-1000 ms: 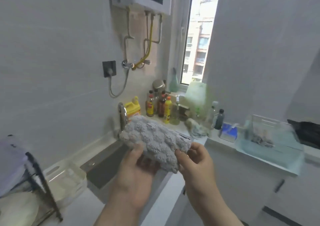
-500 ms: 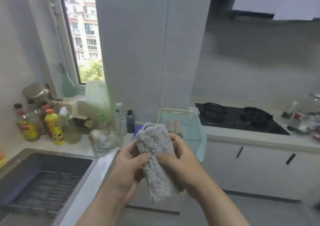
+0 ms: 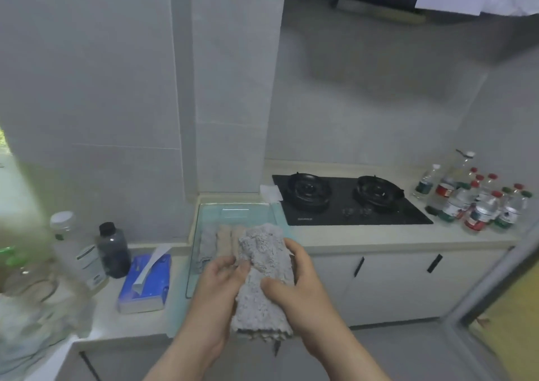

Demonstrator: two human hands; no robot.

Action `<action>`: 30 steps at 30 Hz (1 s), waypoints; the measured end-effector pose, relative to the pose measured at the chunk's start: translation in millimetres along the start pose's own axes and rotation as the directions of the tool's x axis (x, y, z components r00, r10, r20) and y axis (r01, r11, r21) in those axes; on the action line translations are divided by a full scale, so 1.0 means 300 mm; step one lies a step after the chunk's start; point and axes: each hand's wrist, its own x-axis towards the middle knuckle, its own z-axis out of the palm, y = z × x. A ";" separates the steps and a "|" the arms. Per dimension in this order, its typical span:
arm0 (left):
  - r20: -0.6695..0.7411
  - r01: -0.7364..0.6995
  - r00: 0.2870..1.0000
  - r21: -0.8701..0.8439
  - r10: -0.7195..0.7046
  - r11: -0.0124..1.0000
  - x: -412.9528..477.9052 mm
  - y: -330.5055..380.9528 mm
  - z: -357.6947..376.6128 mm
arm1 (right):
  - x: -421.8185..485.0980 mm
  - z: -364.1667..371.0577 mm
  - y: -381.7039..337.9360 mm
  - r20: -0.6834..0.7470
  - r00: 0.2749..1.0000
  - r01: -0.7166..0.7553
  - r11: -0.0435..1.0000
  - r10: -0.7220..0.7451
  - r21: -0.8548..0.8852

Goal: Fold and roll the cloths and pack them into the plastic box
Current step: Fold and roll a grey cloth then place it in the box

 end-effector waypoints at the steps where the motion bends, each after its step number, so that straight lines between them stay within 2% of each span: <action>1: -0.028 -0.023 0.999 0.062 0.025 0.998 0.084 0.006 -0.005 | 0.085 0.009 0.005 -0.036 0.999 -0.008 1.000 0.007 -0.029; 4: -0.064 -0.107 0.990 0.240 0.126 0.965 0.322 0.025 -0.026 | 0.332 0.039 0.012 -0.140 0.990 -0.055 0.979 0.027 -0.197; 6: -0.024 -0.108 0.993 0.245 0.117 0.964 0.450 0.021 -0.026 | 0.474 0.061 0.040 -0.203 0.979 -0.084 0.926 0.009 -0.368; 8: 0.084 -0.014 0.997 0.145 0.001 0.989 0.553 0.026 0.000 | 0.595 0.081 0.097 -0.239 0.971 -0.108 0.851 -0.021 -0.513; 10: 0.174 0.145 0.973 0.039 -0.149 0.989 0.660 0.013 0.028 | 0.686 0.093 0.168 -0.256 0.966 -0.133 0.797 -0.028 -0.590; 13: 0.196 0.327 0.930 -0.050 -0.312 0.944 0.822 -0.050 0.027 | 0.782 0.101 0.278 -0.251 0.968 -0.166 0.770 0.007 -0.617; 16: 0.152 0.435 0.894 -0.079 -0.421 0.897 0.958 -0.111 0.008 | 0.866 0.103 0.392 -0.243 0.967 -0.200 0.817 0.076 -0.541; 19: 0.145 0.512 0.858 -0.152 -0.493 0.846 1.049 -0.154 0.000 | 0.943 0.108 0.505 -0.251 0.941 -0.320 0.837 0.226 -0.445; 22: 0.140 0.538 0.843 -0.250 -0.520 0.805 1.102 -0.193 -0.006 | 1.011 0.111 0.593 -0.231 0.924 -0.378 0.820 0.305 -0.429; 26: 0.136 0.541 0.840 -0.297 -0.526 0.787 1.137 -0.245 -0.025 | 1.082 0.116 0.651 -0.216 0.887 -0.460 0.817 0.407 -0.349; 27: 0.128 0.537 0.842 -0.312 -0.525 0.784 1.148 -0.256 -0.027 | 1.096 0.116 0.661 -0.190 0.872 -0.488 0.831 0.451 -0.268; 29: 0.089 0.534 0.839 -0.323 -0.537 0.781 1.172 -0.285 -0.035 | 1.128 0.118 0.721 -0.061 0.856 -0.508 0.858 0.513 0.080; 30: 0.063 0.535 0.837 -0.305 -0.543 0.788 1.181 -0.303 -0.039 | 1.139 0.119 0.738 0.030 0.873 -0.481 0.847 0.488 0.228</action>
